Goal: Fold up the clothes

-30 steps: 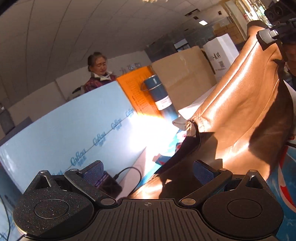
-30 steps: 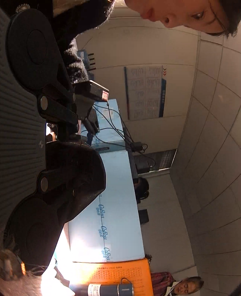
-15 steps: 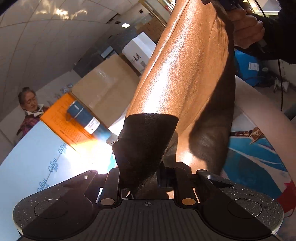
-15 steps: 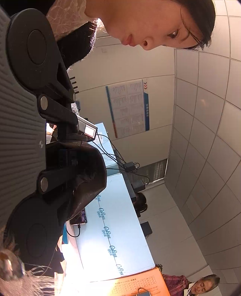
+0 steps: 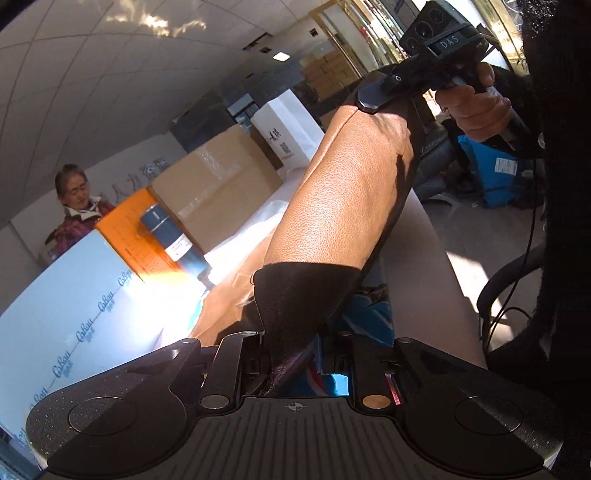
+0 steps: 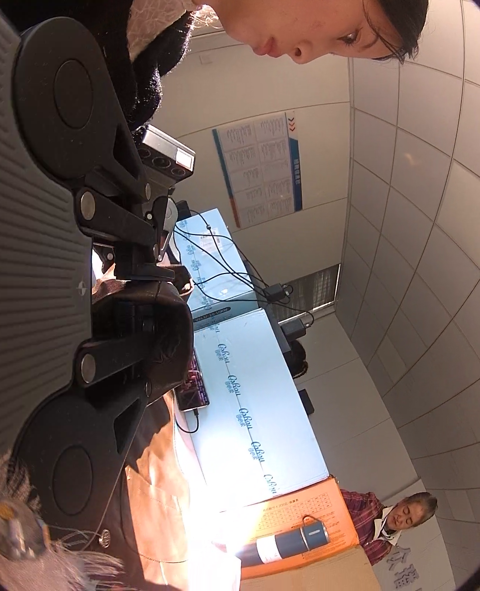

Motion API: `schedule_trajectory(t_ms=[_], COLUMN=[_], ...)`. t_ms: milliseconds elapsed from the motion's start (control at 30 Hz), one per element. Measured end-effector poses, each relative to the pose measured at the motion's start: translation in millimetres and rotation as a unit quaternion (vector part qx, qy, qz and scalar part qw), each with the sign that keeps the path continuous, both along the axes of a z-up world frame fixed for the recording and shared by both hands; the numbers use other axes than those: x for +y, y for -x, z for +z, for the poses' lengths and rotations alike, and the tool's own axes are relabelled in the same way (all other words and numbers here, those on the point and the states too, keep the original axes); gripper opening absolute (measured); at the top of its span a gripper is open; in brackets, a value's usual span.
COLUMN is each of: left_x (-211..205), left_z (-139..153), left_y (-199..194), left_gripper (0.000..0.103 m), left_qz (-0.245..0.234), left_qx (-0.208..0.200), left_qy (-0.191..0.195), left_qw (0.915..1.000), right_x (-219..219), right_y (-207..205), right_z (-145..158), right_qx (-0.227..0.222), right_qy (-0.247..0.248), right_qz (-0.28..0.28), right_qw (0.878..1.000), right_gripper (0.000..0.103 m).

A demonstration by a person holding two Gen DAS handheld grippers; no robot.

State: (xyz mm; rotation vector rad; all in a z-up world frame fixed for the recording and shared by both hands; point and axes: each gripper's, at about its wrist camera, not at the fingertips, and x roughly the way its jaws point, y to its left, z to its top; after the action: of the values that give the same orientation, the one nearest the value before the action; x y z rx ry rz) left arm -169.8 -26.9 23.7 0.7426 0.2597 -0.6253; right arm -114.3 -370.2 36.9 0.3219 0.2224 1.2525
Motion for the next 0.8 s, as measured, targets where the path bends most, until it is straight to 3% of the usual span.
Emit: schedule_trajectory(t_ms=[67, 100, 133, 200, 300, 367, 467, 600, 667, 733, 800], left_x=[0, 1, 1, 5, 15, 25, 39, 59, 72, 84, 87], left_z=[3, 4, 4, 2, 0, 1, 7, 14, 11, -6, -30], left_y=[8, 12, 16, 24, 30, 34, 40, 33, 17, -10, -35], left_gripper=[0.02, 0.02, 0.023, 0.034, 0.047, 0.056, 0.068, 0.083, 0.093, 0.094, 0.093], left_qz=[-0.002, -0.002, -0.002, -0.004, 0.005, 0.018, 0.042, 0.069, 0.104, 0.167, 0.228], left_qx=[0.01, 0.015, 0.024, 0.045, 0.074, 0.089, 0.087, 0.072, 0.066, 0.092, 0.135], left_qy=[0.002, 0.001, -0.003, -0.014, -0.021, -0.016, -0.004, 0.062, 0.112, 0.154, 0.124], left_qw=[0.9999, 0.9999, 0.9997, 0.9989, 0.997, 0.9957, 0.9953, 0.9931, 0.986, 0.9695, 0.9562], right_x=[-8, -14, -20, -30, -57, -77, -89, -73, -63, -53, -43], right_y=[12, 19, 26, 32, 35, 34, 17, -25, -48, -69, -83], right_z=[-4, -6, -9, -14, -25, -33, -45, -61, -67, -73, -80], right_qx=[0.009, 0.011, 0.011, 0.016, 0.04, 0.057, 0.109, 0.166, 0.187, 0.213, 0.233], right_qy=[0.009, 0.017, 0.027, 0.042, 0.039, 0.011, -0.004, 0.005, 0.007, 0.01, 0.01], right_qz=[-0.025, -0.045, -0.07, -0.119, -0.198, -0.236, -0.283, -0.305, -0.321, -0.328, -0.31], right_qw=[1.0, 0.999, 0.997, 0.992, 0.979, 0.97, 0.953, 0.938, 0.928, 0.92, 0.922], right_gripper=[0.035, 0.052, 0.056, 0.074, 0.077, 0.085, 0.087, 0.087, 0.087, 0.084, 0.084])
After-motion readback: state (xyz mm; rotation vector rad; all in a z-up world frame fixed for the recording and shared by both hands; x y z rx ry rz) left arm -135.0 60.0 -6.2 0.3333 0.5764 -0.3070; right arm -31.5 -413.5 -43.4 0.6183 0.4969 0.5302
